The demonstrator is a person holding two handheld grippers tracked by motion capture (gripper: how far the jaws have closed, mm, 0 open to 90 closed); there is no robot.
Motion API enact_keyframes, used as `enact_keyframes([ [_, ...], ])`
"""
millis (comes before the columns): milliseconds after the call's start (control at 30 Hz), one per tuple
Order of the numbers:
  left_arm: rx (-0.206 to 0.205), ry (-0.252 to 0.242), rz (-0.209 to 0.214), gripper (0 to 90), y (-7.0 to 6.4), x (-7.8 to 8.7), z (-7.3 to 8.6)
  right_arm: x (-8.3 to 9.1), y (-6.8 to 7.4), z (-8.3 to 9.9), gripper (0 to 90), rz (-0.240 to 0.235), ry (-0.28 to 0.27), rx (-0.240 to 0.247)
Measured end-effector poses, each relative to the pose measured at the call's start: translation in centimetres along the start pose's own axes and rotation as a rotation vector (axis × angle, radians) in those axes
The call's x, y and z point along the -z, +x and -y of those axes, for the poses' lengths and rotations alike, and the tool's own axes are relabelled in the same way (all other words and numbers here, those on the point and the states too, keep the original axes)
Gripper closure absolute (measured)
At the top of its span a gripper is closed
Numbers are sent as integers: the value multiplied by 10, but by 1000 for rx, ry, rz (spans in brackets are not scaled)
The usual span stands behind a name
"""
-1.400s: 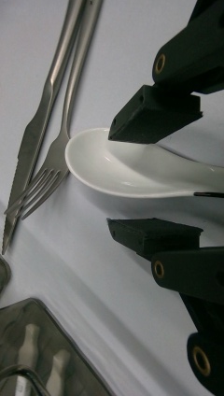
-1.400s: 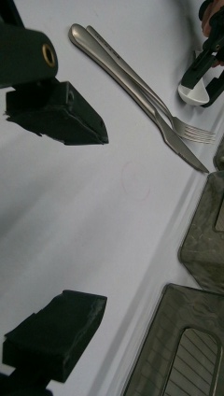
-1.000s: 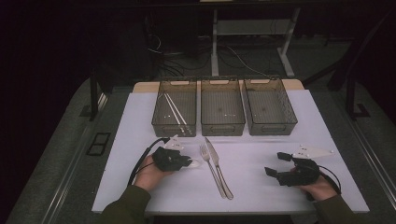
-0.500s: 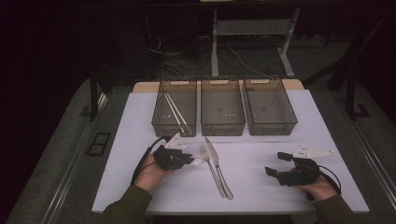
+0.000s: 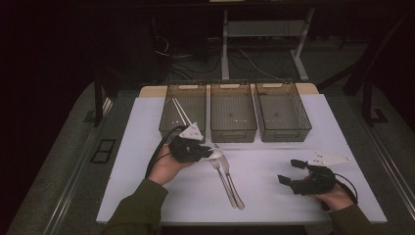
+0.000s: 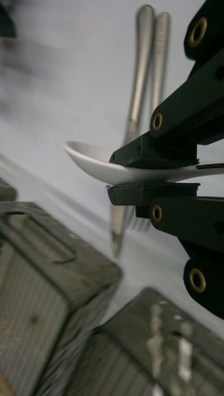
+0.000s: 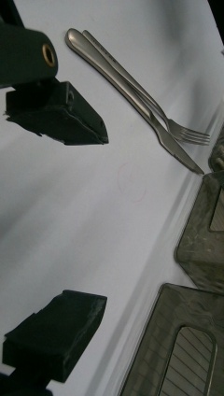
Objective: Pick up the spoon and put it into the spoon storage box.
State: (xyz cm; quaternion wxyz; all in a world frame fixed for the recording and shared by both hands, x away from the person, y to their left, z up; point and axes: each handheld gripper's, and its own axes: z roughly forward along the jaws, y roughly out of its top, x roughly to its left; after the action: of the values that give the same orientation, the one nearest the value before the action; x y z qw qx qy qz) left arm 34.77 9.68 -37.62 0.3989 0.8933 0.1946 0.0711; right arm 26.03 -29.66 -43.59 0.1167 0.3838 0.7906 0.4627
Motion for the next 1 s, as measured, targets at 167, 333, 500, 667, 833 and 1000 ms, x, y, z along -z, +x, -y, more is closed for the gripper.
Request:
enact_keyframes([
  [167,-24,-16,-2,821,8,2,-28,0,0,0,178,-1,1,-6],
  [333,-56,-26,-8,821,16,-5,-56,0,0,0,178,-2,-3,-4],
  [500,-72,-32,-17,821,25,-14,-78,0,-1,0,178,-2,-5,-7],
  [667,-70,-41,-38,821,40,-27,-98,1,-1,0,178,-4,-10,-7],
  [833,-68,-51,-49,821,58,-42,-109,1,-1,-1,178,-9,-16,-10],
  [1000,-39,-29,-59,821,69,-65,-109,2,-1,-1,178,-17,-19,-15],
])
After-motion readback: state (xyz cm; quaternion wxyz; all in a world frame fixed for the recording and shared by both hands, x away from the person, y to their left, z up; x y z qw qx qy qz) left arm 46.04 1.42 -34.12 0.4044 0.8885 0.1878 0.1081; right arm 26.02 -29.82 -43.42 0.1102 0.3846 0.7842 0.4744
